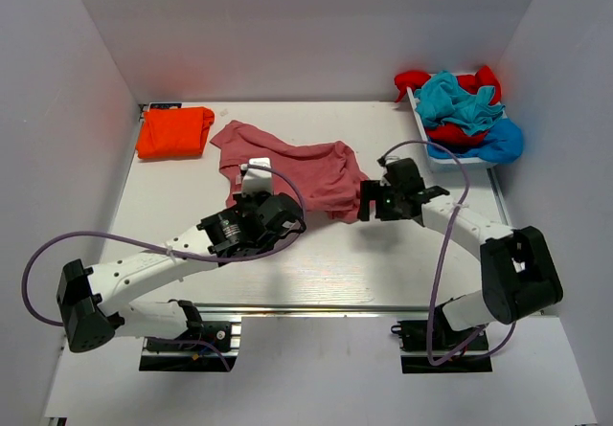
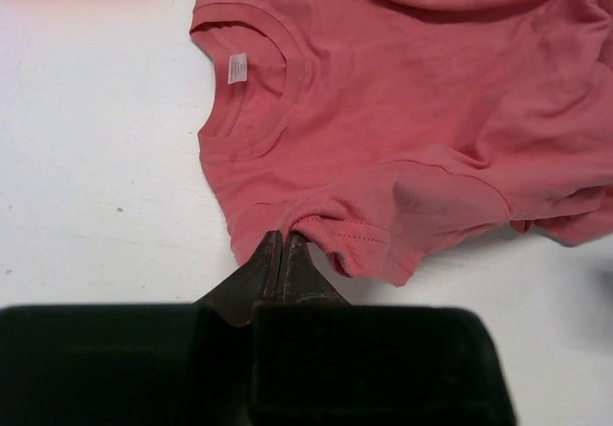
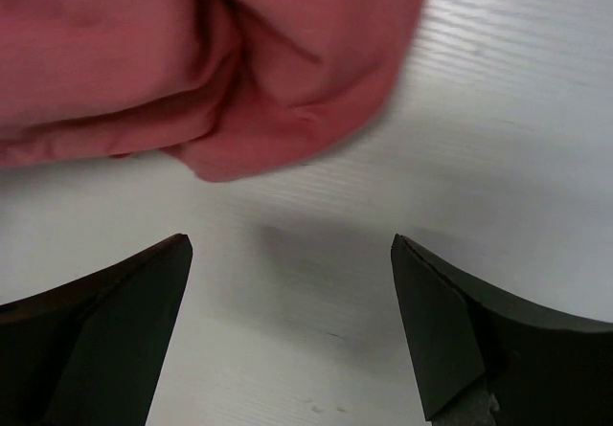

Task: Fold and stack the t-shirts
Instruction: Flatten out the tshirt

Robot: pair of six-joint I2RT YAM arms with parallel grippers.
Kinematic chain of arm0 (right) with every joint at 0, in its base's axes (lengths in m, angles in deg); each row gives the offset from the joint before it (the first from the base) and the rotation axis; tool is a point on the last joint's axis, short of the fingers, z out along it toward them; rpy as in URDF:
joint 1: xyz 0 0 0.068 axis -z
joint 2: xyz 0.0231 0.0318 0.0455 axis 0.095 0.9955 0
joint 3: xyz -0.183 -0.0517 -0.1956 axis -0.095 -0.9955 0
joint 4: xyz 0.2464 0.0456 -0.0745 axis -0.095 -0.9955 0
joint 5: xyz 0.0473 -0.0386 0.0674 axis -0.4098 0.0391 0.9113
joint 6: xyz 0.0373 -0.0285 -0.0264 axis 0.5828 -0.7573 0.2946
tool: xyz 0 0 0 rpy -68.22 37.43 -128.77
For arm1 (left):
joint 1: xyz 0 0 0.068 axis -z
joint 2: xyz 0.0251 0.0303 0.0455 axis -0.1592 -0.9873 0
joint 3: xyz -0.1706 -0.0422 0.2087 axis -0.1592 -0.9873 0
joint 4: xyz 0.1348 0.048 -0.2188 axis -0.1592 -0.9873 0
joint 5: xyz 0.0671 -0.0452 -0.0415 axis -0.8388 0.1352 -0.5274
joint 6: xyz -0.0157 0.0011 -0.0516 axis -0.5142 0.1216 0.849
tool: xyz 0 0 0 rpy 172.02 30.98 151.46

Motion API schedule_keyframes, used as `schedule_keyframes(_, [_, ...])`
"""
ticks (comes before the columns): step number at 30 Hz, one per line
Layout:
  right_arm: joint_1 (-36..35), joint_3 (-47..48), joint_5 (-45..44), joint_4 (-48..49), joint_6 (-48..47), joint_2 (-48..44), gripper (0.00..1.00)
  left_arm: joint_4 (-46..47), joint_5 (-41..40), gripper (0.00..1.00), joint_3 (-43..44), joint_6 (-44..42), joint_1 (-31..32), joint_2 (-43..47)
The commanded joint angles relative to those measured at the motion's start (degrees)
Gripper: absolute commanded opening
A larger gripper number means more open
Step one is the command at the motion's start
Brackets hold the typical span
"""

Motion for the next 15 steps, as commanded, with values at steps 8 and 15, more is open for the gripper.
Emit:
schedule_keyframes(8, [-8.94, -3.47, -0.65, 13.02, 7.45, 5.56, 0.86, 1.64, -1.37, 0.0, 2.72, -0.95, -0.11, -1.04])
schedule_keyframes(15, [-11.49, -6.38, -8.57, 23.33, 14.83, 8.64, 0.78, 1.73, -1.37, 0.0, 1.06, -0.42, -0.11, 0.99])
